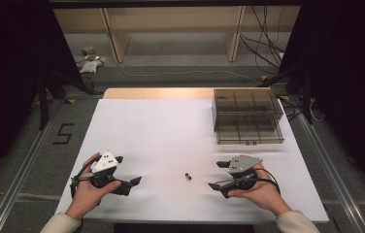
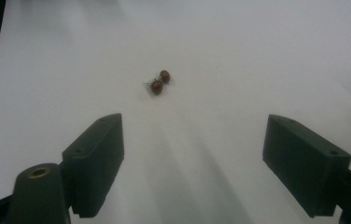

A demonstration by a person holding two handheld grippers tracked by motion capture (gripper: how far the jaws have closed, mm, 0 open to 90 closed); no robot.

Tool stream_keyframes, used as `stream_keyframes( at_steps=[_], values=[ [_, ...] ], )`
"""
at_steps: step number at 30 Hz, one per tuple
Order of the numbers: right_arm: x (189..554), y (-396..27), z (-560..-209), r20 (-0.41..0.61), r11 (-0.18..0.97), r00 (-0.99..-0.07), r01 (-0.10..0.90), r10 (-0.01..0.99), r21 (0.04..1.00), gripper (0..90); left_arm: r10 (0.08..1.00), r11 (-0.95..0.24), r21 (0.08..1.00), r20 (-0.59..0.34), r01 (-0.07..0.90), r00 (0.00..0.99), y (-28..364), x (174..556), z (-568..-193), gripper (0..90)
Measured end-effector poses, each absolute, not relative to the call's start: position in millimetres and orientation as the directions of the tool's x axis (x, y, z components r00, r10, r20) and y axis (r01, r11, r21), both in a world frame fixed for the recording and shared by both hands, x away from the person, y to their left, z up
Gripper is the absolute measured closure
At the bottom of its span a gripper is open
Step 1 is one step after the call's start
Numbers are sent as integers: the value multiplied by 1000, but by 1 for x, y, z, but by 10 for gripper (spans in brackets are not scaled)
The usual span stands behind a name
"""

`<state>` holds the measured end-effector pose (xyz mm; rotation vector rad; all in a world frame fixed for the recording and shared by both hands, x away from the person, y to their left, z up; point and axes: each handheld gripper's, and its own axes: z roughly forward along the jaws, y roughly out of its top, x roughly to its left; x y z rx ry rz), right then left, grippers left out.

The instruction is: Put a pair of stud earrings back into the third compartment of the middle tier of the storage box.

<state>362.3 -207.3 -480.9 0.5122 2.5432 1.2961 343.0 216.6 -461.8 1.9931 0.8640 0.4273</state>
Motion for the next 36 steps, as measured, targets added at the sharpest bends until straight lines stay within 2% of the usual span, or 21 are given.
stream_keyframes(
  at_steps=[17,24,27,36],
  values=[
    [365,-171,-491,-29,575,-944,175,328,799,253,712,-367,837,-27,405,702,213,342,-461,0],
    [373,-150,-494,-7,590,-957,174,291,788,290,712,-367,838,-28,405,702,214,342,-461,0],
    [376,-144,-495,32,589,-957,203,287,782,310,709,-369,838,-26,402,704,214,342,-460,0],
    [379,-133,-497,39,609,-965,193,258,769,348,712,-365,838,-29,405,702,214,342,-461,0]
  ],
)
